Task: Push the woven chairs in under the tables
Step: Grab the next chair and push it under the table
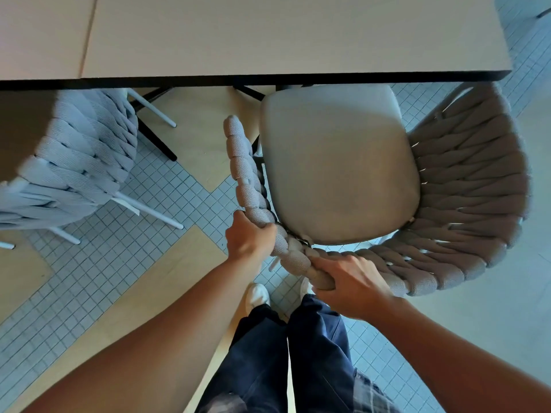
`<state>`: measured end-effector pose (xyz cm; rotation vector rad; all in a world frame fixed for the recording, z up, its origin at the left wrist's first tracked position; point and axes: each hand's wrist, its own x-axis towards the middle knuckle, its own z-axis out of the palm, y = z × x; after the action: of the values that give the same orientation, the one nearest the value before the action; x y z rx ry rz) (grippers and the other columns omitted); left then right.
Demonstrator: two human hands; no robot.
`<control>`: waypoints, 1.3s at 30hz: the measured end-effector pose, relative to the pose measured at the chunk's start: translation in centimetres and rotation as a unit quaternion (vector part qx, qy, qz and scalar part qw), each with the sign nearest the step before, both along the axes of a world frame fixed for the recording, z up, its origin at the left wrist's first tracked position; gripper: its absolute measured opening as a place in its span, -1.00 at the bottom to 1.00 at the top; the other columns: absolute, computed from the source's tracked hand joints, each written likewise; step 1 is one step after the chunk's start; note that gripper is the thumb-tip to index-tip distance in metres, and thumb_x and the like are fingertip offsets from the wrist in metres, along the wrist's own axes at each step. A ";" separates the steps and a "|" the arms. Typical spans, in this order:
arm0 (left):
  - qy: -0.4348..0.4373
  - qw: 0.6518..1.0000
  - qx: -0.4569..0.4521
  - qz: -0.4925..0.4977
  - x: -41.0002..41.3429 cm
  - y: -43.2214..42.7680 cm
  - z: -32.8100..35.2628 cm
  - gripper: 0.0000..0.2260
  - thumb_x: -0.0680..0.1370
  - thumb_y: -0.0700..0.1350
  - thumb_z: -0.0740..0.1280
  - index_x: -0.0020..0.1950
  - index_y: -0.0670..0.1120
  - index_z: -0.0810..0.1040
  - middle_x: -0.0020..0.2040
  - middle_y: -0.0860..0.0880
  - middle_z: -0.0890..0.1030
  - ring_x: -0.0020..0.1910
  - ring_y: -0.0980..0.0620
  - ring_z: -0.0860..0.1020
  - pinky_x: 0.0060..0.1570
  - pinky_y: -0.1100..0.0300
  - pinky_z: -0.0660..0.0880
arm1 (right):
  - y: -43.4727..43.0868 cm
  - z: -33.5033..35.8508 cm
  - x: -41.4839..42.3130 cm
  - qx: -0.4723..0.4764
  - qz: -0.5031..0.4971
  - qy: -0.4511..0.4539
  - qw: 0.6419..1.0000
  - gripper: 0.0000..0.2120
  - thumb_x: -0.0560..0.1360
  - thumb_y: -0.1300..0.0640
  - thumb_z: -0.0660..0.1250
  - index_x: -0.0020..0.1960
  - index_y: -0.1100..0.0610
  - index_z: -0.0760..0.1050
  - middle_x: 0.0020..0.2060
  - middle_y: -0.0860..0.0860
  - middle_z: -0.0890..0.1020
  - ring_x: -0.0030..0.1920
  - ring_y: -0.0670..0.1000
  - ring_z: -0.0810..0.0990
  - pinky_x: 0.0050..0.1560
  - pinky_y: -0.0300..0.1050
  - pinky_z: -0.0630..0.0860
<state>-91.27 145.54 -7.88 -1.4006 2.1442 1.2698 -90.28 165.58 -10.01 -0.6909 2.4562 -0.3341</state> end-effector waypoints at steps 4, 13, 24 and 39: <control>0.013 1.000 0.003 0.003 -0.7 1.7 1.2 -0.68 0.46 -0.08 0.40 0.15 -0.11 0.42 -0.06 -0.04 0.50 -0.22 -0.02 0.51 -0.17 0.09 0.55 | 1.7 1.3 -0.7 -0.012 0.003 0.007 1.000 -0.54 0.36 -0.17 0.28 0.25 -0.25 0.37 -0.14 -0.09 0.65 -0.14 0.07 0.60 -0.18 -0.09 0.44; 0.019 0.999 -0.030 -0.012 -3.6 0.0 2.9 -0.66 0.44 -0.03 0.44 0.12 -0.07 0.41 0.02 -0.05 0.49 -0.14 -0.05 0.50 -0.14 0.10 0.53 | -0.2 2.3 -2.5 -0.051 -0.005 0.001 0.999 -0.56 0.38 -0.17 0.32 0.24 -0.17 0.43 -0.18 -0.07 0.65 -0.17 0.10 0.58 -0.20 -0.08 0.41; 0.018 0.999 -0.030 0.011 -3.0 -6.7 1.5 -0.60 0.42 -0.06 0.46 0.20 -0.09 0.45 0.06 -0.05 0.53 -0.16 -0.02 0.51 -0.22 0.15 0.49 | -7.3 0.9 -2.1 -0.061 0.019 -0.024 0.998 -0.69 0.38 -0.13 0.33 0.10 -0.09 0.46 -0.16 -0.02 0.63 -0.17 0.15 0.57 -0.16 -0.03 0.48; 0.000 0.999 -0.032 0.006 -1.5 -13.5 -1.2 -0.58 0.47 0.02 0.43 0.27 -0.05 0.42 0.11 -0.04 0.58 -0.08 -0.04 0.55 -0.11 0.06 0.56 | -15.3 -1.4 -0.8 -0.008 0.022 -0.046 0.999 -0.63 0.39 -0.20 0.38 0.11 -0.06 0.45 -0.05 0.01 0.60 -0.05 0.16 0.57 -0.12 -0.03 0.42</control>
<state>-92.75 132.06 -9.11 -1.4394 2.1980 1.2168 -91.12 150.29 -11.42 -0.7192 2.3493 -0.3611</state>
